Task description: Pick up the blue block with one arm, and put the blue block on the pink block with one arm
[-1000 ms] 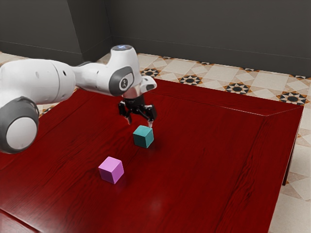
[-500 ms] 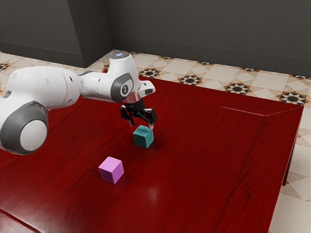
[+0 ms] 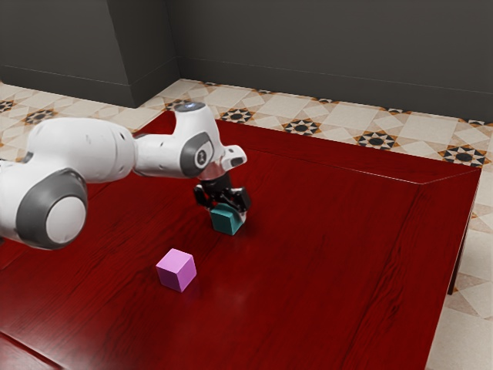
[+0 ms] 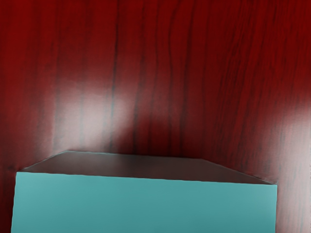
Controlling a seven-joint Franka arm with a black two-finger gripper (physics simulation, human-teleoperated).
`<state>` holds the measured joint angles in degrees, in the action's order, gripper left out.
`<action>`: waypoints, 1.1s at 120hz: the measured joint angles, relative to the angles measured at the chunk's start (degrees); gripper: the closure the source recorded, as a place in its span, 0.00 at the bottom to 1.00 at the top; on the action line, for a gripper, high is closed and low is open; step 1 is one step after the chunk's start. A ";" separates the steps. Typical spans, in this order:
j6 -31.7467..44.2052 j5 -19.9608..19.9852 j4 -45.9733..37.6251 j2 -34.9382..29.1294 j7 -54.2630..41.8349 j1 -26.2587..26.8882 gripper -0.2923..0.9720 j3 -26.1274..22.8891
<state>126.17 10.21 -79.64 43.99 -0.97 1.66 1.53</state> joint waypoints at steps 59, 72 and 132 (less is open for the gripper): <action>1.01 1.89 0.42 0.34 -1.44 -0.25 0.29 0.08; 1.04 2.56 -0.22 -0.05 -1.74 -0.26 0.41 0.17; 1.12 0.05 -40.91 -37.73 1.04 0.52 0.48 1.00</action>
<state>127.30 10.25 -120.55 6.26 0.07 2.18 2.54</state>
